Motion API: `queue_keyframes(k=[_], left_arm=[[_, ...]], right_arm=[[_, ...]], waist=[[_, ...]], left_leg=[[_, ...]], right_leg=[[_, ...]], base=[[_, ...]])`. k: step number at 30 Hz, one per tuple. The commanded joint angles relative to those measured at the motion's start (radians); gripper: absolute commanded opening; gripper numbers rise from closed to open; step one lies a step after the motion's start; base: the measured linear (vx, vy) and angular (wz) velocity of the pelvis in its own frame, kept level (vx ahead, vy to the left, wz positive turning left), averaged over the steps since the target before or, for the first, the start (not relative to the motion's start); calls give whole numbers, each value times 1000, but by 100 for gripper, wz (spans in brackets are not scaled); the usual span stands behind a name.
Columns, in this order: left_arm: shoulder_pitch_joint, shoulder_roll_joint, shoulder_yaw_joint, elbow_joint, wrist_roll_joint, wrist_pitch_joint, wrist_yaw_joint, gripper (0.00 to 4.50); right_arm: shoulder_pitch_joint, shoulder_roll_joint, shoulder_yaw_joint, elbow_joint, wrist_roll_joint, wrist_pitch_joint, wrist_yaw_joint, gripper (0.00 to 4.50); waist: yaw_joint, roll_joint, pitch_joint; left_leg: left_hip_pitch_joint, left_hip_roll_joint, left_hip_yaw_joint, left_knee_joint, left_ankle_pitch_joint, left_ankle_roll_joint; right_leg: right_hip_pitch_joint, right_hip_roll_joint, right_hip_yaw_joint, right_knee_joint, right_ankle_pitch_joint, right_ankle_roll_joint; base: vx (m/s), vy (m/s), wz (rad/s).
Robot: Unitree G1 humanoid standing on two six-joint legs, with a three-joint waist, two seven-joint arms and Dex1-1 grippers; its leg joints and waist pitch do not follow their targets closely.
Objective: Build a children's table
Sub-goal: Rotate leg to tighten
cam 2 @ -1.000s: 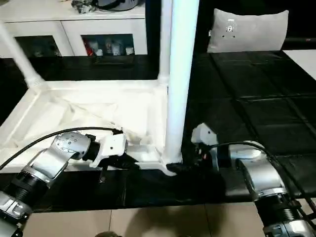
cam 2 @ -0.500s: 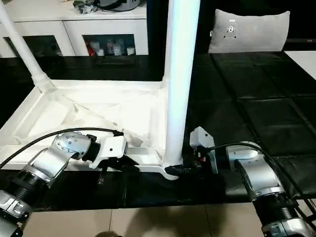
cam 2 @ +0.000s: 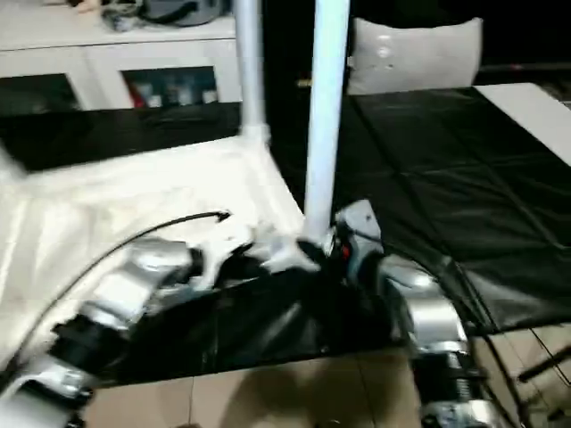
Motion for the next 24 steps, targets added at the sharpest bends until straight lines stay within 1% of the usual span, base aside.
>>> queue_keyframes(k=[1, 2, 3, 4, 5, 6, 7, 8, 9, 11, 12, 13, 14, 15, 17, 18, 19, 20, 21, 22, 23, 24], left_arm=[[-4, -45, -1, -9, -8, 6, 61, 0], [-6, -57, -2, -8, -4, 5, 75, 0], [-6, -57, -2, -8, -4, 5, 75, 0], [-7, -61, -5, -11, 1, 4, 77, 0], [-7, -61, -5, -11, 1, 4, 77, 0], [-7, -60, -7, -11, 3, -3, 75, 0], [-6, -62, -7, -18, 9, 4, 78, 0], [-3, -53, -13, -23, 13, -10, 64, 0], [-1, -48, -14, -23, 13, -14, 58, 0], [5, -28, -24, -27, 16, -28, 35, 0], [7, -18, -28, -27, 17, -34, 25, 0], [9, -7, -32, -26, 16, -42, 13, 0], [9, 26, -46, -21, 21, -67, -10, 0], [8, 31, -48, -20, 22, -72, -15, 0], [8, 42, -53, -18, 24, -85, -24, 0], [7, 57, -55, -18, 19, -101, -49, 0], [7, 57, -55, -18, 19, -101, -49, 0], [7, 77, -60, -19, 12, -130, -91, 0], [7, 93, -66, -16, 10, -160, -122, 0], [8, 102, -69, -15, 9, -177, -139, 0], [10, 134, -81, -13, 0, -229, -205, 0], [10, 139, -84, -12, -1, -237, -215, 0]], right_arm=[[-4, 49, 55, 9, 12, -3, -5, 307], [1, 58, 53, 5, 21, -15, -3, 342], [1, 58, 53, 5, 21, -15, -3, 342], [8, 63, 51, -7, 32, -14, 3, 342], [9, 63, 51, -8, 32, -14, 3, 344], [17, 60, 54, -20, 35, -18, 13, 365], [24, 62, 55, -33, 30, -13, 8, 365], [30, 54, 51, -43, 34, -16, 21, 387], [32, 49, 50, -44, 34, -20, 28, 387], [38, 27, 47, -47, 37, -40, 55, 403], [40, 14, 46, -45, 36, -56, 68, 424], [42, -3, 46, -42, 33, -77, 85, 424], [41, -47, 40, -23, 24, -111, 115, 439], [41, -54, 39, -19, 24, -116, 121, 439], [40, -70, 37, -12, 22, -126, 136, 446], [40, -93, 33, -9, 33, -134, 176, 446], [40, -93, 33, -9, 33, -134, 176, 446], [44, -127, 37, -17, 47, -138, 240, 446], [45, -150, 42, -21, 49, -147, 279, 446], [46, -164, 45, -23, 50, -152, 301, 446], [45, -206, 56, -28, 53, -177, 371, 446], [44, -212, 59, -28, 53, -183, 381, 446]], waist=[[6, -6, -56], [4, -12, -56], [6, -14, -57], [7, -10, -57], [8, -11, -57], [8, -10, -56], [8, -10, -56], [9, -10, -57], [9, -9, -56], [9, -9, -56], [10, -8, -56], [10, -9, -55], [12, -6, -57], [10, -8, -57], [11, -8, -57], [10, -8, -57], [12, -8, -57], [13, -7, -58], [12, -6, -58], [13, -6, -57], [14, -5, -57], [14, -6, -58]], left_leg=[[-11, 29, -5, -77, -134, 63], [-15, 27, -3, -75, -126, 72], [-16, 27, -2, -74, -113, 81], [-17, 27, -3, -74, -106, 84], [-17, 28, -2, -73, -100, 91], [-17, 28, -2, -74, -99, 93], [-17, 28, -2, -74, -99, 93], [-16, 30, -2, -75, -102, 94], [-16, 31, -2, -76, -108, 92], [-16, 33, -3, -77, -119, 93], [-15, 34, -4, -77, -121, 93], [-16, 33, -4, -77, -123, 94], [-15, 34, -5, -76, -120, 94], [-17, 33, -3, -74, -117, 100], [-18, 32, -2, -73, -104, 107], [-17, 32, -1, -73, -102, 108], [-18, 33, -2, -73, -106, 109], [-17, 33, -3, -73, -113, 112], [-17, 34, -3, -73, -119, 114], [-18, 33, -4, -73, -128, 118], [-16, 34, -3, -73, -140, 120], [-15, 34, -2, -73, -139, 121]], right_leg=[[55, -54, 44, -90, -376, -121], [58, -53, 45, -90, -347, -130], [59, -54, 46, -86, -322, -140], [60, -54, 46, -85, -311, -143], [60, -54, 46, -84, -295, -151], [61, -54, 46, -84, -292, -155], [61, -54, 46, -84, -292, -155], [61, -54, 46, -83, -291, -158], [61, -55, 47, -84, -295, -159], [61, -56, 47, -84, -294, -160], [61, -57, 47, -83, -291, -162], [62, -56, 47, -84, -291, -163], [62, -57, 47, -82, -282, -163], [63, -56, 48, -80, -265, -168], [63, -56, 48, -78, -247, -178], [63, -56, 48, -78, -246, -180], [65, -57, 47, -79, -255, -182], [65, -57, 47, -80, -261, -183], [64, -57, 48, -78, -253, -186], [64, -57, 46, -80, -261, -184], [63, -57, 46, -82, -272, -182], [63, -56, 48, -81, -269, -181]], base=[[0, 0, 0], [0, 0, 0], [0, 0, 0], [0, 0, 0], [0, 0, 0], [0, 0, 0], [0, 0, 0], [0, 0, 0], [0, 0, 0], [0, 0, 0], [0, 0, 0], [0, 0, 0], [0, 0, 0], [0, 0, 0], [0, 0, 0], [0, 0, 0], [0, 0, 0], [0, 0, 0], [0, 0, 0], [0, 0, 0], [0, 0, 0], [0, 0, 0]])
